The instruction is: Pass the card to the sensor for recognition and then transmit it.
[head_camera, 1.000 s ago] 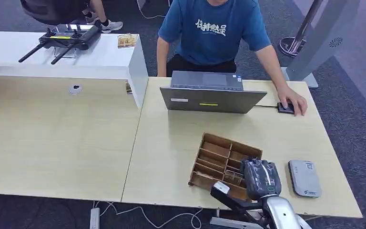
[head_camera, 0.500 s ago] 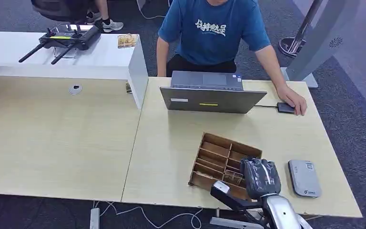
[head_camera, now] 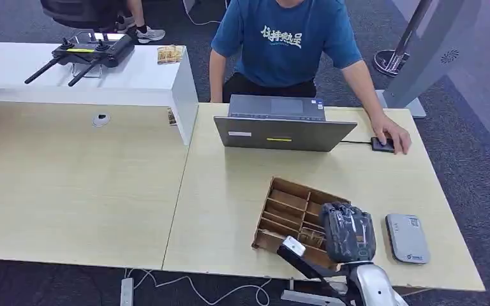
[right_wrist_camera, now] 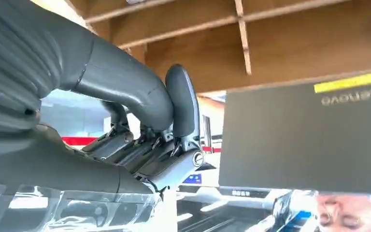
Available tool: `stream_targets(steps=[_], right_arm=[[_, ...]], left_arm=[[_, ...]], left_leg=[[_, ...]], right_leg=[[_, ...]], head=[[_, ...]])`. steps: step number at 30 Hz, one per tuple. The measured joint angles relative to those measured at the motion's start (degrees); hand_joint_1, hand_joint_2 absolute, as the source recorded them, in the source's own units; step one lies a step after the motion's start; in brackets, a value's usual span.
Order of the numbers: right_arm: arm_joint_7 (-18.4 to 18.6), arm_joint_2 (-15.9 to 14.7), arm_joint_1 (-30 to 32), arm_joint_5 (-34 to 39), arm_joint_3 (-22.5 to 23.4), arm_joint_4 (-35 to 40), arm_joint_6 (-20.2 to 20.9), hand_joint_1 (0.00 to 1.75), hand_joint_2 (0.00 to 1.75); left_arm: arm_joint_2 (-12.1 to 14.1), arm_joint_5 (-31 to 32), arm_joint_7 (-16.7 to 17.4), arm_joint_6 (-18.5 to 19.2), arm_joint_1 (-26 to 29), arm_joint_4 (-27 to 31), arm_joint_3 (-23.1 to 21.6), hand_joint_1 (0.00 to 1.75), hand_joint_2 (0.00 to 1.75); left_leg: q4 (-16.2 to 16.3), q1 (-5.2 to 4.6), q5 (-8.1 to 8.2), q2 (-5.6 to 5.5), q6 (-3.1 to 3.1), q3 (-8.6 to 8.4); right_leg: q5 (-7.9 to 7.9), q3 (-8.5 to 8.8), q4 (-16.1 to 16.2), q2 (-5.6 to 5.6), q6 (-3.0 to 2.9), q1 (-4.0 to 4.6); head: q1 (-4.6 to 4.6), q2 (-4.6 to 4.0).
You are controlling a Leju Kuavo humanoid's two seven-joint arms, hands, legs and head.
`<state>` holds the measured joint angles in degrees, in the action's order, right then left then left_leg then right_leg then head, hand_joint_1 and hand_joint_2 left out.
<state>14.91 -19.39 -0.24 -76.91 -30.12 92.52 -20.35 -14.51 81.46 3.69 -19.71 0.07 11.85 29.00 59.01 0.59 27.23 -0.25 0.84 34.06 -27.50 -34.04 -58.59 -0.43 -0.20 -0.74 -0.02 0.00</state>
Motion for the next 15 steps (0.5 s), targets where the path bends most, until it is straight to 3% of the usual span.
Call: stream_targets(steps=[2,4,15], right_arm=[[0.00,0.42,0.55,-0.24,0.53,0.46,0.13,0.10,1.75],[-0.31,0.77,1.04,-0.09,1.27,0.79,1.32,0.00,1.75],[-1.97,0.90,1.42,2.71,1.86,0.74,4.02,0.00,1.75]], left_arm=[[-0.02,-0.07,0.28,-0.11,0.01,0.00,0.00,0.00,0.00],[-0.02,-0.07,0.44,-0.35,0.01,0.00,0.00,0.00,0.00],[0.04,1.99,-0.02,-3.28,-0.06,0.00,-1.01,0.00,0.00]], left_leg=[[0.00,0.00,0.00,0.00,0.00,0.01],[0.00,-0.01,0.00,0.00,0.00,0.01],[0.00,-0.01,0.00,0.00,0.00,0.02]], right_leg=[[0.00,0.00,0.00,0.00,0.00,0.00],[0.00,0.00,0.01,-0.01,0.01,-0.01],[0.00,0.01,0.00,-0.01,0.01,-0.01]], head=[[0.00,0.00],[0.00,0.00],[0.00,0.00]])
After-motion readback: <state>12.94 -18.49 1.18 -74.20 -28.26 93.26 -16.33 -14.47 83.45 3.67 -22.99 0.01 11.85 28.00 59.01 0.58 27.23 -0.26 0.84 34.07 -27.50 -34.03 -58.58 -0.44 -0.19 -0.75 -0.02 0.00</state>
